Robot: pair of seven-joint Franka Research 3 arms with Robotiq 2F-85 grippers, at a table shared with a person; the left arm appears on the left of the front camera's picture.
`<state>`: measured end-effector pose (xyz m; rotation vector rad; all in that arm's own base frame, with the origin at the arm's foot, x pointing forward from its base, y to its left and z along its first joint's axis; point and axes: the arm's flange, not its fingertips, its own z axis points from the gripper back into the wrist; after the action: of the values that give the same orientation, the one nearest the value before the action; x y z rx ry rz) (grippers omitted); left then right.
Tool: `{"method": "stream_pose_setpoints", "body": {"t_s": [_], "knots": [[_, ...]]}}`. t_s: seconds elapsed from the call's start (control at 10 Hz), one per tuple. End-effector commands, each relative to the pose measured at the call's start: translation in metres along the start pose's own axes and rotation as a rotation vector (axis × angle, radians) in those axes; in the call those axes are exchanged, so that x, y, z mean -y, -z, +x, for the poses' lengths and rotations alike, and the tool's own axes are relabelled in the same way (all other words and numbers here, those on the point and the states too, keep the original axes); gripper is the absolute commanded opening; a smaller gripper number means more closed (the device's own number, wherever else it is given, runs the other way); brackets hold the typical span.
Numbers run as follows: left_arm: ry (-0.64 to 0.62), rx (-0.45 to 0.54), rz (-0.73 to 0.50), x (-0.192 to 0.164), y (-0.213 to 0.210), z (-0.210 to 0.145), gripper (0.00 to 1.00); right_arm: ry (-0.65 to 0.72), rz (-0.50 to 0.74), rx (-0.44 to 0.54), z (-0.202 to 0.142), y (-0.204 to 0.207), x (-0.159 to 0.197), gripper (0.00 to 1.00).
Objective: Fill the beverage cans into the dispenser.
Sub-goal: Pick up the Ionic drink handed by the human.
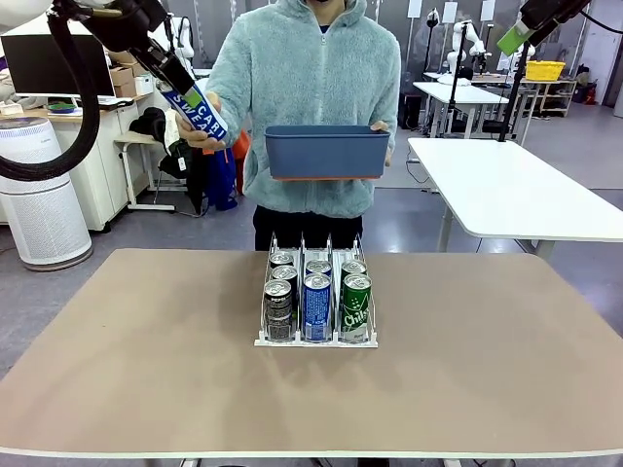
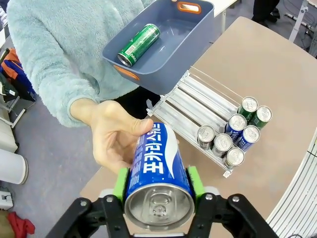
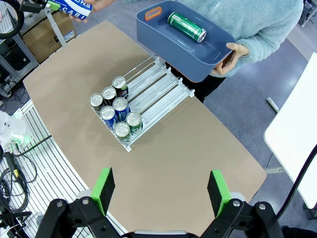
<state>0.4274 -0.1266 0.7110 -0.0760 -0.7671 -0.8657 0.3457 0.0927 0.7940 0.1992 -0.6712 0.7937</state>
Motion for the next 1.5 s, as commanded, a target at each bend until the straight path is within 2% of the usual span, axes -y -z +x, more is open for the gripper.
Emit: {"method": "stream_pose_setpoints", "body": {"t_s": [0.0,0.6,0.7,0.8,1.4], "knots": [[-0.023,-0.038,0.026,-0.0004,-0.0042,0.0012,0.02,0.008,0.001,0.001,0.0001,-0.0001,-0.0003,1.00],[-0.016,-0.078,0.036,-0.0014,-0.0088,0.0037,0.00,0.008,0.001,0.001,0.0001,-0.0001,-0.0003,1.00],[-0.063,-0.091,0.011,-0.0042,-0.0028,0.0049,0.15,0.008,0.001,0.001,0.0001,-0.0001,-0.0003,1.00],[-0.001,-0.056,0.027,-0.0009,-0.0063,0.0013,0.15,0.008,0.001,0.001,0.0001,-0.0001,-0.0003,1.00],[-0.001,-0.056,0.027,-0.0009,-0.0063,0.0013,0.15,0.008,0.001,0.001,0.0001,-0.0001,-0.0003,1.00]]}}
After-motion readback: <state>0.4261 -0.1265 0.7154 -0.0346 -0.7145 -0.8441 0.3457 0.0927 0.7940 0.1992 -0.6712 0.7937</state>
